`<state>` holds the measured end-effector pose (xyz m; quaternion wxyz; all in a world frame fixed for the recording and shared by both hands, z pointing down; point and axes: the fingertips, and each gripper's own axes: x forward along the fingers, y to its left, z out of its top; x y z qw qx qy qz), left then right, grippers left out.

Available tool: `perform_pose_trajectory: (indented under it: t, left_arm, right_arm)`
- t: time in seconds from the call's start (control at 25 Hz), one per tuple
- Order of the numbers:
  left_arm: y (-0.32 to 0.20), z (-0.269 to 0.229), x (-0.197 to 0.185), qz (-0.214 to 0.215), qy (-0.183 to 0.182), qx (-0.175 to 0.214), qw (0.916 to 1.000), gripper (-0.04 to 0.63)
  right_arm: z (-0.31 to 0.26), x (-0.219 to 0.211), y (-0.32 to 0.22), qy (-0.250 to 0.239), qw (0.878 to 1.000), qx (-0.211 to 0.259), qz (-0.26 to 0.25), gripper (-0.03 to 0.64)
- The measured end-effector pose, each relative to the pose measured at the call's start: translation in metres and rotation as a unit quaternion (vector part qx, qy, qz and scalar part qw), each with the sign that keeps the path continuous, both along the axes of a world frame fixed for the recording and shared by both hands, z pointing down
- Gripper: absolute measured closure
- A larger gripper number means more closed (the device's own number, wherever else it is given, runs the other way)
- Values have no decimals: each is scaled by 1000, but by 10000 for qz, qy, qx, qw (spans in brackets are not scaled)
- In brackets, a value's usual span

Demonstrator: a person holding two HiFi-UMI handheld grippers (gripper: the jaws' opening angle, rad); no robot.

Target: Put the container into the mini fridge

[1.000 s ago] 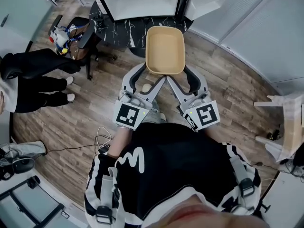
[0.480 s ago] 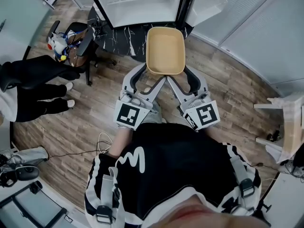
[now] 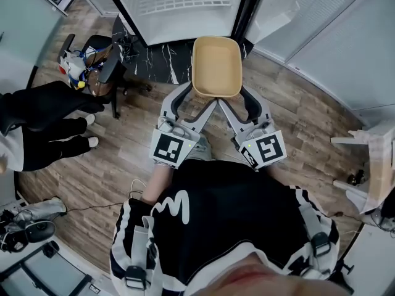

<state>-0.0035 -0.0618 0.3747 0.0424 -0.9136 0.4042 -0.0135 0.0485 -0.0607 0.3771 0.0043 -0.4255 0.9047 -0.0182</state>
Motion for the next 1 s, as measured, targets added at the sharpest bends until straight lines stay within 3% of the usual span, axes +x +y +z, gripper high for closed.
perform_pose_trajectory:
  t: [1.0]
  left_arm:
    - [-121,-5,-22,263,-26,-133,9996,328]
  right_arm:
    - [-7,-23,-118,-40,9997,-51,226,376]
